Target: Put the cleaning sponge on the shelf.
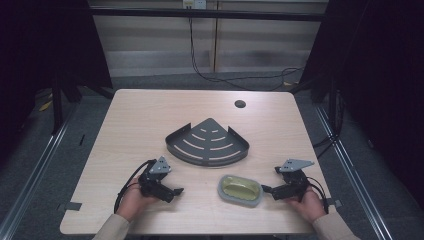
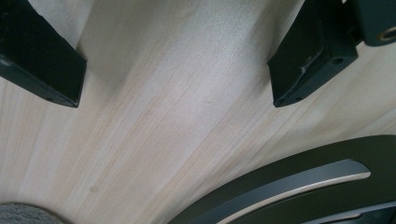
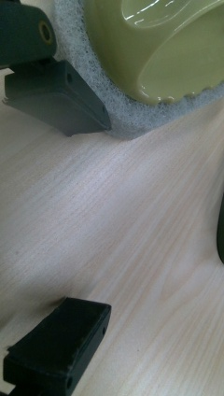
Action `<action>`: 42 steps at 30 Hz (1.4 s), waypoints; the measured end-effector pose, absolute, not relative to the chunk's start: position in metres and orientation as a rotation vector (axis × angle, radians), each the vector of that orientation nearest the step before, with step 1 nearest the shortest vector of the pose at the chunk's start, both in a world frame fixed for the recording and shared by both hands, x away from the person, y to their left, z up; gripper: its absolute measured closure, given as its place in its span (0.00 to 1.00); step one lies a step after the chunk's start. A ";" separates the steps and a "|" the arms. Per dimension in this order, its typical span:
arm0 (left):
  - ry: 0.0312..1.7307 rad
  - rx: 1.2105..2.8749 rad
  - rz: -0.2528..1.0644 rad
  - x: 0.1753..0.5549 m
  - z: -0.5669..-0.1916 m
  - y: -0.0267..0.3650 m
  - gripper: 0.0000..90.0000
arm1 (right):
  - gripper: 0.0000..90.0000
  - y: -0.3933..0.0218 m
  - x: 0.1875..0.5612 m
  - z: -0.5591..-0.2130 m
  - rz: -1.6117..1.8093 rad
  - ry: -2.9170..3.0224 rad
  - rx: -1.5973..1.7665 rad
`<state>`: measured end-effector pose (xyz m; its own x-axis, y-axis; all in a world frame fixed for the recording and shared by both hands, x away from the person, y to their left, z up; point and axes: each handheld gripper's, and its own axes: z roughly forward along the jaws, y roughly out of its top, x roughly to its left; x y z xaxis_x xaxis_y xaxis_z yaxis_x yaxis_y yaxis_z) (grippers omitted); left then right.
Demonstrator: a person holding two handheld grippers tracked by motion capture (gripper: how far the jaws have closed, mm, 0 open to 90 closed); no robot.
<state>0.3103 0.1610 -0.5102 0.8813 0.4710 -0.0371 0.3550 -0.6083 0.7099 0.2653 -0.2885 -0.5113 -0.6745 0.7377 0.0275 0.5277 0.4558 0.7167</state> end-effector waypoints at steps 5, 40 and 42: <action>0.590 2.282 0.198 0.310 -0.510 0.161 0.04 | 0.12 -0.286 0.269 -0.507 0.989 2.462 1.096; 0.595 2.287 0.200 0.310 -0.510 0.161 0.04 | 0.31 -0.244 0.287 -0.414 0.493 2.857 1.014; 0.594 2.287 0.200 0.310 -0.510 0.161 0.04 | 0.31 -0.238 0.287 -0.410 0.477 2.873 0.985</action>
